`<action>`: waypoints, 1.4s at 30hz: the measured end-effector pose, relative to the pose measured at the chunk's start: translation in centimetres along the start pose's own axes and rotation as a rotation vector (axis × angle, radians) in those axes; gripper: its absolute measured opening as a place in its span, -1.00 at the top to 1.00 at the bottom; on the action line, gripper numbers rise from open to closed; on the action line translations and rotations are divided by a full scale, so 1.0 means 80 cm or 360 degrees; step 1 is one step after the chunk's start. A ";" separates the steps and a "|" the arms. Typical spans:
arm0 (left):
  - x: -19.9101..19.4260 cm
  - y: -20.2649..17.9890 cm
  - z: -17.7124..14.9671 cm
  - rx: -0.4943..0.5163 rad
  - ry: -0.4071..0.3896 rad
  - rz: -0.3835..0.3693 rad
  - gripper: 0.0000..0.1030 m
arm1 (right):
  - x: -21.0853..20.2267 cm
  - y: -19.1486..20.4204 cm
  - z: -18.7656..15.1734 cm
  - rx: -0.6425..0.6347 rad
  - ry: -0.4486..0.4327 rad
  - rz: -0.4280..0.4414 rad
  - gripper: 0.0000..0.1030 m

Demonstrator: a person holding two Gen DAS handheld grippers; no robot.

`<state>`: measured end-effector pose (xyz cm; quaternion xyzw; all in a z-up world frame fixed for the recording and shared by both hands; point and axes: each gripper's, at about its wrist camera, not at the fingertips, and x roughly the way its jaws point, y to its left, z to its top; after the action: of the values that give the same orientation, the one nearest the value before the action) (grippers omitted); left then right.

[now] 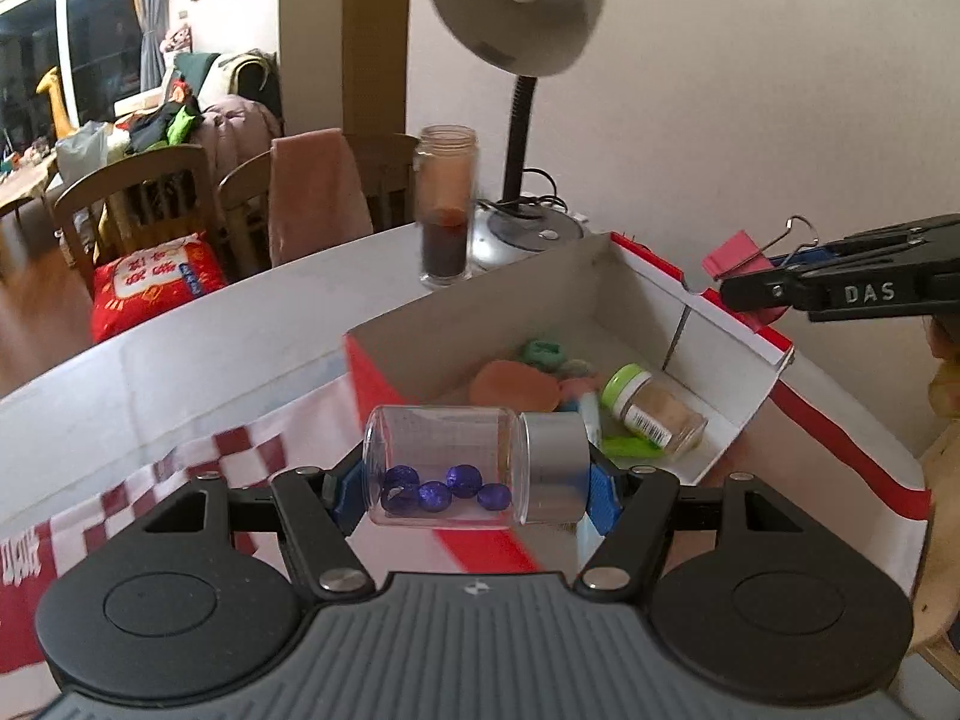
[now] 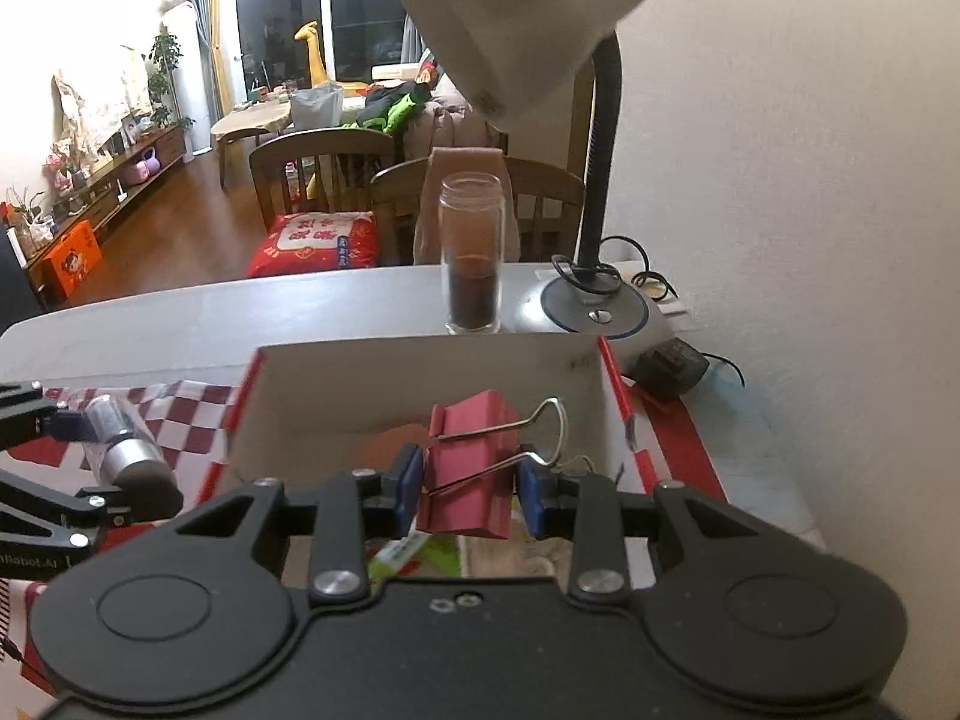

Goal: Organize rigid objects
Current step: 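Lift the canister and binder clip and carry both over the shoebox, then lower the canister and open the left gripper while the right releases the clip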

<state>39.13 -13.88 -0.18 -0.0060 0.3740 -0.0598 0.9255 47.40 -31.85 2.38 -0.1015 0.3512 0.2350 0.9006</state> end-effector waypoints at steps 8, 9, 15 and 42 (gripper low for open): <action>0.057 -0.030 0.037 0.0099 0.0015 0.0046 -0.32 | 0.045 -0.021 -0.019 -0.0012 0.0091 0.0022 0.37; 0.066 -0.031 0.042 0.0101 0.0020 0.0051 -0.32 | 0.050 -0.023 -0.022 -0.0013 0.0102 0.0022 0.37; 0.126 -0.043 0.060 0.0121 0.0117 0.0067 -0.32 | 0.072 -0.036 -0.034 -0.0005 0.0142 0.0024 0.37; 0.246 -0.046 0.059 -0.0064 0.0522 0.0077 -0.33 | 0.095 -0.041 -0.056 0.0032 0.0328 0.0029 0.17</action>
<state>56.05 -19.98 -10.20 -0.0056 0.5213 -0.0302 0.8528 51.30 -33.59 -6.00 -0.1129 0.4453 0.2280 0.8585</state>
